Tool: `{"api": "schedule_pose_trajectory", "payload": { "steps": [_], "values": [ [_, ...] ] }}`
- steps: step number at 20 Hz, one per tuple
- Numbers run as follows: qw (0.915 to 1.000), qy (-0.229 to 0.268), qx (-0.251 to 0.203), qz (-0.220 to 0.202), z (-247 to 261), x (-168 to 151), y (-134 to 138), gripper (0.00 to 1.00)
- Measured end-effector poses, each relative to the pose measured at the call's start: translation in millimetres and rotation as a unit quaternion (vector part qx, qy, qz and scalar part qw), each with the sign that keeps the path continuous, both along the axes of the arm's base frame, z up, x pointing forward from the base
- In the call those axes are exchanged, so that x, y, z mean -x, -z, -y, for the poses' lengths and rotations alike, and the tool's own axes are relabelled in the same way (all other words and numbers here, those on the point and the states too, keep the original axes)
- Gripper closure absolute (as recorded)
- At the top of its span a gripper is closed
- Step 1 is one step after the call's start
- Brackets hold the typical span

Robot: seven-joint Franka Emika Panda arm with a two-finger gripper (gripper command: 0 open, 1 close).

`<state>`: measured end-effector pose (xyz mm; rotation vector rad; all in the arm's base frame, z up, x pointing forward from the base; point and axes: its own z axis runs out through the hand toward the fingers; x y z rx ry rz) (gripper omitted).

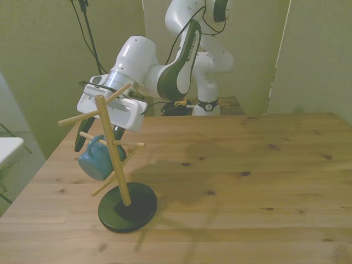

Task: Unload the mug

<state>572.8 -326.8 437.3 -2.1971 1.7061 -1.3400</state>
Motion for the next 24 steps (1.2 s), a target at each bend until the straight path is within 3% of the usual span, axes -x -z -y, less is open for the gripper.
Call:
{"api": "schedule_pose_trajectory", "payload": {
  "steps": [16, 24],
  "values": [
    [1.0000, -0.006, 0.003, 0.003, -18, -2, -8, 1.00],
    [0.9999, -0.004, -0.009, 0.006, -20, 13, -9, 1.00]
  ]
}}
